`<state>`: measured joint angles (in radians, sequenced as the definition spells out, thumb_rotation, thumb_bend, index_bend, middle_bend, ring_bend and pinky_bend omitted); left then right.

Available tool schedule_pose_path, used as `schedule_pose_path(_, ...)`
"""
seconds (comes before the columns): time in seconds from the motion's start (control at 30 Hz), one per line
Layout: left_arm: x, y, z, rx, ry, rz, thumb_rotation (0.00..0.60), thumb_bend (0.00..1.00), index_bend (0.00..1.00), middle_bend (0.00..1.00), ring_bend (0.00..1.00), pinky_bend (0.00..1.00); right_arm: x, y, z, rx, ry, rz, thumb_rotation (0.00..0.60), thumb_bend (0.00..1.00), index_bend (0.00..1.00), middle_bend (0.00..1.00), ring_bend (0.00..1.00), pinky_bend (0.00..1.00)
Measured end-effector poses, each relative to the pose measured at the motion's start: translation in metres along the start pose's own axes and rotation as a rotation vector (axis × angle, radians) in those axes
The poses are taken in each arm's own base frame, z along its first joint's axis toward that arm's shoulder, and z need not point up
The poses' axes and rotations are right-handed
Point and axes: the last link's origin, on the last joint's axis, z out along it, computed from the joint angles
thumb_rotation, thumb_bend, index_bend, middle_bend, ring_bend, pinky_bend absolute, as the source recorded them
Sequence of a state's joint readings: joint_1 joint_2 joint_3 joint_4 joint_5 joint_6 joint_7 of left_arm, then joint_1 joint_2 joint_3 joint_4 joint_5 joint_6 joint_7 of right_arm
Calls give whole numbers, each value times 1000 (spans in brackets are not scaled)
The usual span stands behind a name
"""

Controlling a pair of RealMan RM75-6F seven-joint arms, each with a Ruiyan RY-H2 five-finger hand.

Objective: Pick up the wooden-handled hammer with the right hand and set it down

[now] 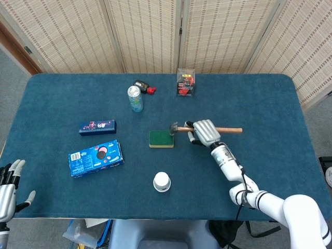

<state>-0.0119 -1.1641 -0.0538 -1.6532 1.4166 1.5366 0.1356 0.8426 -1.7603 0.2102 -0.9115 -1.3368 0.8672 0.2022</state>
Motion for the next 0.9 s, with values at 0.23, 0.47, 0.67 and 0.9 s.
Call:
schedule_pose_path(0.23,-2,-2,0,4,-8,3,600,278,0,0,0,0,-10,-4,5,3,-36,-20,600,657,716,811,677,753)
schedule_pose_path(0.47,-1,-2,0,1,-1,1,600,278,0,0,0,0,1,-3,3,13,24,4,600,656,716,811,678,753)
schedule_pose_path(0.67,-1,1,1,-10,-2,2,600,277,0,0,0,0,21,19,-6,-32,69,2,600,656,716,811,677,753)
schedule_pose_path(0.9,0,4,2,-15,-1,0,600,278,0,0,0,0,19,43,-15,-111,43,10,600,616,716,753,640,724)
